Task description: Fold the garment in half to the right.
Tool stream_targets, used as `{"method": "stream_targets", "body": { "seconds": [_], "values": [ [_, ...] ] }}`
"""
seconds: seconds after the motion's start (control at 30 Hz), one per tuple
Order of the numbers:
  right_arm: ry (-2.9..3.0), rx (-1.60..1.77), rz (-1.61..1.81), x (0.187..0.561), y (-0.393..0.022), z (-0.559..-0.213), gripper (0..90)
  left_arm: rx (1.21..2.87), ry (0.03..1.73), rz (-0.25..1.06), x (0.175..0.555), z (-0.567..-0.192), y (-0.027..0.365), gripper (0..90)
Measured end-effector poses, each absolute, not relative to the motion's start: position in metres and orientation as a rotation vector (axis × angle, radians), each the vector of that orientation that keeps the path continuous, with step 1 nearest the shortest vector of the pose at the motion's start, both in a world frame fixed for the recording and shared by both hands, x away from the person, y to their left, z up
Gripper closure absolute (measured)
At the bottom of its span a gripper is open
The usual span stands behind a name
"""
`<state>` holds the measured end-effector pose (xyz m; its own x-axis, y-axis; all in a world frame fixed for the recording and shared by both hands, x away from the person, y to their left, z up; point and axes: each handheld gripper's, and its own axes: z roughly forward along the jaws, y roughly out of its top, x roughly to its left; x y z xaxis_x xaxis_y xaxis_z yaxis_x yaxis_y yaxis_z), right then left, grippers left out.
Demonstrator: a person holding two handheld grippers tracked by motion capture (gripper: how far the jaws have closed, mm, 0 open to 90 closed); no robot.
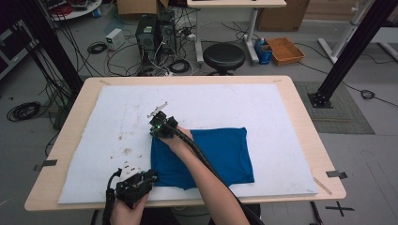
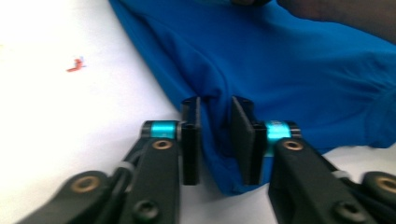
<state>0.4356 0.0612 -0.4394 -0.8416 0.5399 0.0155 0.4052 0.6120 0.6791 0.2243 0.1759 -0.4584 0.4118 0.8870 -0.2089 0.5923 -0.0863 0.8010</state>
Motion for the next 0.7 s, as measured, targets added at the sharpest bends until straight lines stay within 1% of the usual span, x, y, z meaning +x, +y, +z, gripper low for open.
{"method": "stream_targets", "body": {
  "seconds": [0.13,0.2,0.33,0.47,0.7],
  "values": [
    [2.634,0.789,1.091,0.435,0.057,-0.432,87.4,1.777,1.267,0.399,0.225,-0.457,0.177,83.8],
    [2.625,0.784,1.139,0.435,0.054,-0.426,87.3,1.774,1.262,0.390,0.225,-0.454,0.178,85.2],
    [2.623,0.786,1.208,0.435,0.042,-0.412,87.3,1.733,1.241,0.367,0.224,-0.444,0.176,85.8],
    [2.617,0.780,1.265,0.435,0.025,-0.398,87.3,1.735,1.184,0.370,0.223,-0.431,0.167,85.9],
    [2.590,0.799,1.336,0.436,-0.019,-0.376,87.2,1.764,1.063,0.300,0.227,-0.413,0.132,85.8]
  ]
}}
